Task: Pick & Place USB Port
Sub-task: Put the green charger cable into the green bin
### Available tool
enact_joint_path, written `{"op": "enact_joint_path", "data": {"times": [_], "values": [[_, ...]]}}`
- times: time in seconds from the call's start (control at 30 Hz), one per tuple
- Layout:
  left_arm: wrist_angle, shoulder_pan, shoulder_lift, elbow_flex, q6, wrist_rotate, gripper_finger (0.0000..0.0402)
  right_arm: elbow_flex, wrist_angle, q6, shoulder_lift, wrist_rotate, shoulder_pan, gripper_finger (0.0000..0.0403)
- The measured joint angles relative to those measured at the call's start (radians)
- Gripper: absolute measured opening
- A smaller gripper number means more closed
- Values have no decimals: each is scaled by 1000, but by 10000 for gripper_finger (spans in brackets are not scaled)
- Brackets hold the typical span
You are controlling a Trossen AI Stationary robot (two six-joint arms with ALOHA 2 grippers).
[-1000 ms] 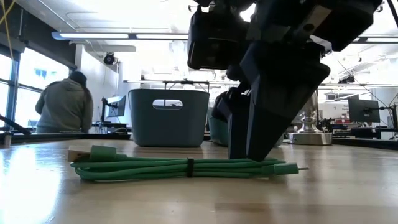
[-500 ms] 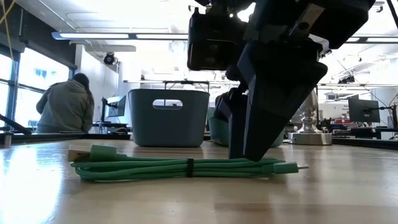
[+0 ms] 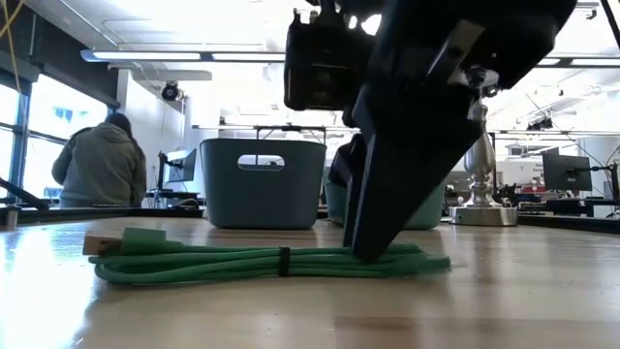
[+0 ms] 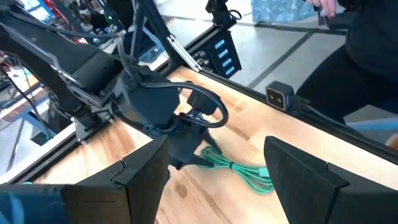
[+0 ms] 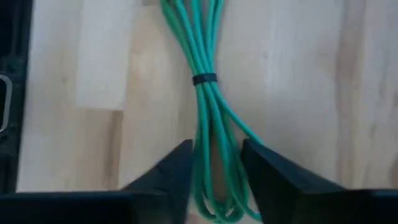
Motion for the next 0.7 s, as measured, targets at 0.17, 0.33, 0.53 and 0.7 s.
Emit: {"op": "enact_joint_path", "data": {"times": [0.17, 0.33, 0.53, 0.7], "values": [[0, 0, 23, 0, 0, 5, 257, 0, -7, 5, 2, 13, -1, 18], [1, 0, 33, 0, 0, 7, 257, 1, -11, 11, 2, 98, 18, 10], [25, 0, 32, 0, -1, 7, 257, -8, -37, -12, -73, 273, 60, 6], [49, 0, 32, 0, 0, -92, 257, -14, -187, -21, -225, 551, 92, 5]]}}
